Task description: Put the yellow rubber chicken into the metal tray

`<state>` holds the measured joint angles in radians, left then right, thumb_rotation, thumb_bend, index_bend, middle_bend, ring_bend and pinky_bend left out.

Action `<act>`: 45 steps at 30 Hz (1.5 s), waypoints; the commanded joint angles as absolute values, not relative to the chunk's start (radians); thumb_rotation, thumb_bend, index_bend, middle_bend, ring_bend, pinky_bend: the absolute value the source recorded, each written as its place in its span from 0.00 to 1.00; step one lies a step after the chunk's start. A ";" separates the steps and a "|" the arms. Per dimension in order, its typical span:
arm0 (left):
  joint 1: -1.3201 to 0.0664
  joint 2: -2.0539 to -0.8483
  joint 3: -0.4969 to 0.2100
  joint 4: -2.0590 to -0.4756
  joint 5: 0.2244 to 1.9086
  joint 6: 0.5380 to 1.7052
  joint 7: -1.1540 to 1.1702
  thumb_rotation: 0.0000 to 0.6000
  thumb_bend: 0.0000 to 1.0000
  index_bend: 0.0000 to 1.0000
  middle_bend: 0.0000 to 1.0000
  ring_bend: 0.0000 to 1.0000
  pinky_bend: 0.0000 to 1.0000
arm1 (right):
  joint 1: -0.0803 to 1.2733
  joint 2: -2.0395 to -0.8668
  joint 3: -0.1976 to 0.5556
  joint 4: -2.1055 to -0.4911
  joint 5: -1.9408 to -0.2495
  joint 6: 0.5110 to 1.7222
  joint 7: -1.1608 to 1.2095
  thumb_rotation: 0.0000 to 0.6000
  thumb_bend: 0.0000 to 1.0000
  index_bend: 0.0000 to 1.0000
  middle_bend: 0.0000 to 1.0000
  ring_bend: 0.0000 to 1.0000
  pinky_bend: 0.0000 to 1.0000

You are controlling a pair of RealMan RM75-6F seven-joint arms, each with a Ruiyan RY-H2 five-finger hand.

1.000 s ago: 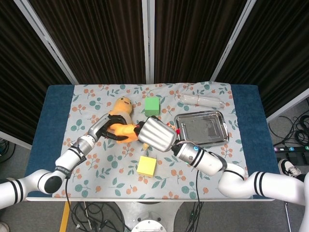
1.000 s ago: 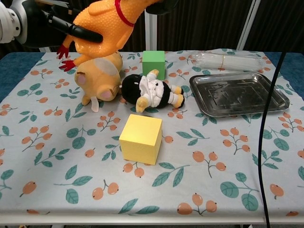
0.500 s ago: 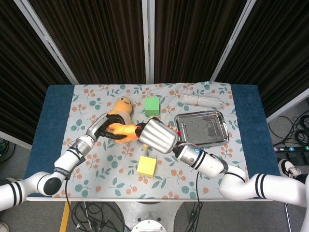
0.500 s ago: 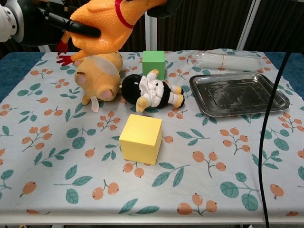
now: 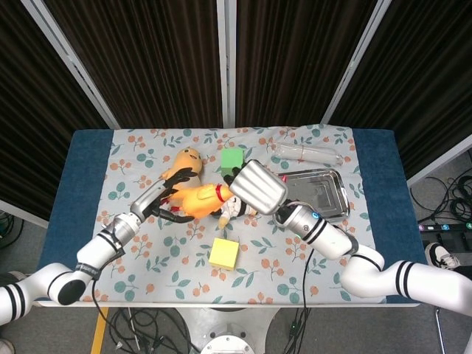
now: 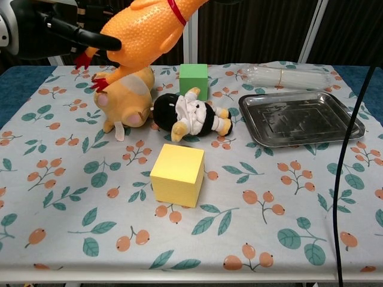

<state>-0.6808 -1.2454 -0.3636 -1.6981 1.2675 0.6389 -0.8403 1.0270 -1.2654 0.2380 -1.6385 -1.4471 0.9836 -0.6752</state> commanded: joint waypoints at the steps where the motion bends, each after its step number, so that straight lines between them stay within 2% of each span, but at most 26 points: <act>1: -0.663 -1.246 -0.353 -1.681 1.313 0.676 -0.882 0.88 0.06 0.17 0.06 0.09 0.28 | 0.998 -1.244 0.228 -1.637 -1.462 1.012 -0.617 1.00 0.27 1.00 0.81 0.76 1.00; 5: -0.649 -1.242 -0.338 -1.664 1.342 0.719 -0.899 0.90 0.06 0.17 0.06 0.09 0.28 | 0.947 -1.206 0.211 -1.637 -1.490 1.067 -0.532 1.00 0.27 1.00 0.81 0.76 1.00; 11: -0.621 -1.242 -0.316 -1.633 1.355 0.810 -0.855 1.00 0.05 0.17 0.06 0.09 0.28 | 0.842 -1.139 0.161 -1.613 -1.489 1.122 -0.367 1.00 0.27 1.00 0.81 0.76 1.00; 17: -0.588 -1.249 -0.284 -1.606 1.366 0.909 -0.736 1.00 0.05 0.17 0.06 0.09 0.28 | 0.760 -1.113 0.109 -1.527 -1.445 1.101 -0.195 1.00 0.27 1.00 0.81 0.76 1.00; 21: -0.569 -1.258 -0.266 -1.604 1.353 0.949 -0.681 1.00 0.04 0.17 0.06 0.09 0.28 | 0.719 -1.130 0.065 -1.410 -1.448 1.069 -0.083 1.00 0.27 1.00 0.81 0.76 1.00; 27: -0.562 -1.261 -0.256 -1.595 1.309 0.947 -0.673 1.00 0.04 0.17 0.06 0.09 0.28 | 0.688 -1.229 0.022 -1.177 -1.479 1.030 0.113 1.00 0.27 1.00 0.81 0.76 1.00; 33: -0.559 -1.268 -0.262 -1.583 1.262 0.947 -0.661 1.00 0.04 0.17 0.06 0.09 0.28 | 0.683 -1.352 0.010 -0.977 -1.506 1.005 0.346 1.00 0.27 1.00 0.81 0.76 1.00; 45: -0.553 -1.283 -0.277 -1.559 1.194 0.944 -0.644 1.00 0.04 0.17 0.06 0.09 0.28 | 0.684 -1.623 -0.042 -0.557 -1.572 0.956 0.722 1.00 0.22 1.00 0.81 0.76 1.00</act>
<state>-0.5538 -1.2822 -0.2759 -1.5607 1.1958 0.9433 -0.6436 0.6854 -1.5500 -0.0216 -0.6480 -1.5502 0.9784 0.6399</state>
